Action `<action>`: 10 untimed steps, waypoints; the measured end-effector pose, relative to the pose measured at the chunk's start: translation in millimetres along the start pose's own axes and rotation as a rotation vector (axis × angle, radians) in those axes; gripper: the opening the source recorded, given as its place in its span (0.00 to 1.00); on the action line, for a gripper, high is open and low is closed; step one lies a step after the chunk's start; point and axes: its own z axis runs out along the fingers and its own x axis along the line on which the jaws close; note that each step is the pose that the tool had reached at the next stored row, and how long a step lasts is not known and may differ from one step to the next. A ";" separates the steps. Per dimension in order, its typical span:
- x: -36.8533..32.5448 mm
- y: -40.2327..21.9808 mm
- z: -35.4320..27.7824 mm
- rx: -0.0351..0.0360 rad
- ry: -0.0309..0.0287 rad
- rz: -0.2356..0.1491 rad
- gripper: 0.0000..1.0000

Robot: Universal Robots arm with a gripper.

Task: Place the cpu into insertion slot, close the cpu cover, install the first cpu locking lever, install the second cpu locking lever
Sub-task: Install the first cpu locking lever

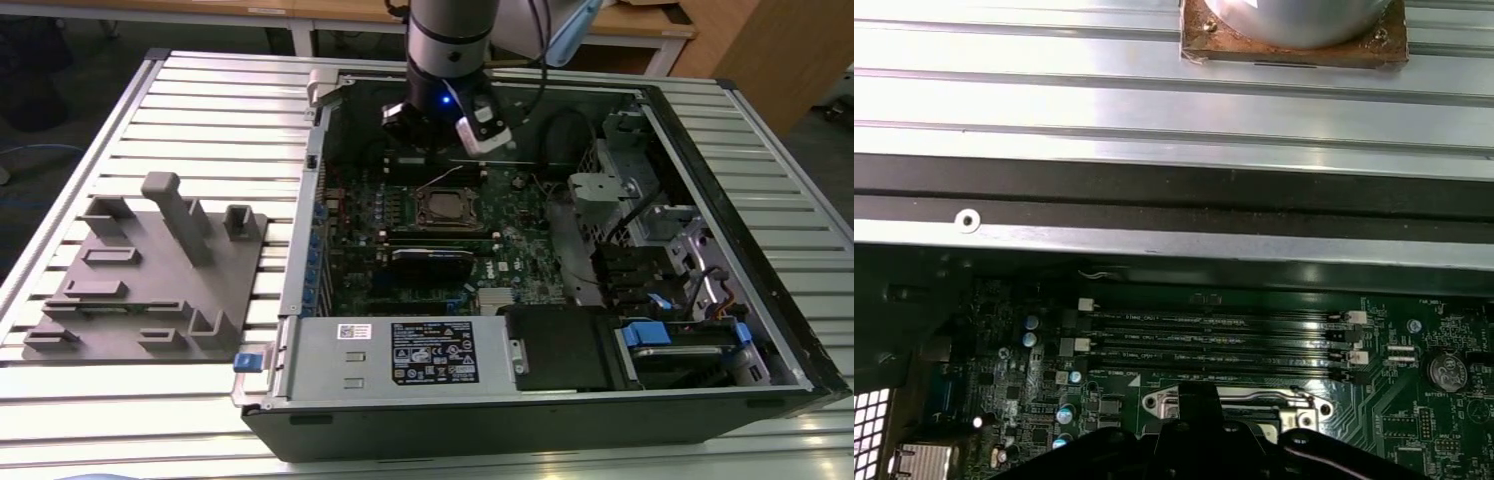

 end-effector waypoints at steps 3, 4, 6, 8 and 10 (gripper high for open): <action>-0.6 0.0 0.0 0.0001 0.0000 0.000 0.10; -0.9 0.0 0.0 0.0000 0.0000 0.000 0.10; -1.0 0.0 0.0 0.0000 0.0000 0.000 0.10; -1.1 0.0 0.2 0.0000 -0.0001 0.000 0.10; -1.1 -0.2 1.1 -0.0006 -0.0008 0.000 0.10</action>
